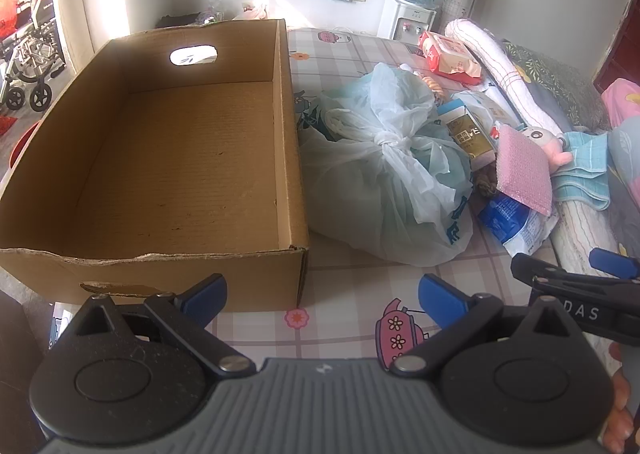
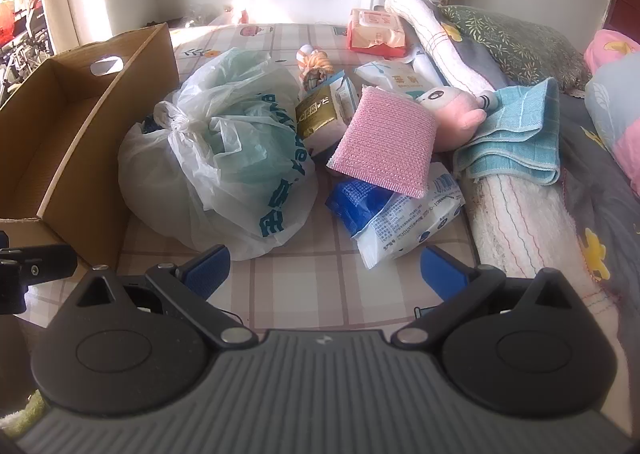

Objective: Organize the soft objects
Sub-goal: 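Move the right tool toward the pink knitted sponge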

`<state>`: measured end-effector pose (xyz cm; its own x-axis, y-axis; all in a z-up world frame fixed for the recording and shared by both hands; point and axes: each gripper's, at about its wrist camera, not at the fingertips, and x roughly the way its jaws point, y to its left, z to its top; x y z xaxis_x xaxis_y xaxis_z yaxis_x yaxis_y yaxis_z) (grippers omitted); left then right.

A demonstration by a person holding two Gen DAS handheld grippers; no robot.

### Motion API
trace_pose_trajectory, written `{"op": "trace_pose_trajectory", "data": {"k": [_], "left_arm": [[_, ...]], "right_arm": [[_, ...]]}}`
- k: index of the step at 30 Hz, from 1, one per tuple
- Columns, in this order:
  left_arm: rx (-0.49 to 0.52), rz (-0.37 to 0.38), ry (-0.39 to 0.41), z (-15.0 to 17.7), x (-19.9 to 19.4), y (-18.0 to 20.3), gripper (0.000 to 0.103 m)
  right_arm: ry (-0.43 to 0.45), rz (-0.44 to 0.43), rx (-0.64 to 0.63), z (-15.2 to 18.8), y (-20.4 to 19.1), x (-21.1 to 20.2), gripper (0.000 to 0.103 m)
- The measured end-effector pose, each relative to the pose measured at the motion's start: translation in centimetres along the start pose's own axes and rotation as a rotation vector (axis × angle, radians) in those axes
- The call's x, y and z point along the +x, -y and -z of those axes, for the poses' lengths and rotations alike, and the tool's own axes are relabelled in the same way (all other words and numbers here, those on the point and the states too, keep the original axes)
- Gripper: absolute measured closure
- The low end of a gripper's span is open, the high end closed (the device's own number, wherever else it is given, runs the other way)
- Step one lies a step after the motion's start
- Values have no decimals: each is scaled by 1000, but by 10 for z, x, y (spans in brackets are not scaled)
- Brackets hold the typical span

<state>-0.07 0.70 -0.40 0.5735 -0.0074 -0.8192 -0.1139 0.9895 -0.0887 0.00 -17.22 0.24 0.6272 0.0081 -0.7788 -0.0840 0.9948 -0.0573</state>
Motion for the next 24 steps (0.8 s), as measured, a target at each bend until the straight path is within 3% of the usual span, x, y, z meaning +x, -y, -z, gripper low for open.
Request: {"op": "trace_pose_trajectory", "data": {"k": [13,18,24], "left_arm": [[8,4,3,0,-1,3,1],[75,27,28,-4,-4,14,1],[154,106,64,-24,-5,33,0]], "right_arm": [[0,-9,12,1,3,2,1],[-3,-46,99,4,18,6,1],[-53,-60,226,7,48,13,1]]}}
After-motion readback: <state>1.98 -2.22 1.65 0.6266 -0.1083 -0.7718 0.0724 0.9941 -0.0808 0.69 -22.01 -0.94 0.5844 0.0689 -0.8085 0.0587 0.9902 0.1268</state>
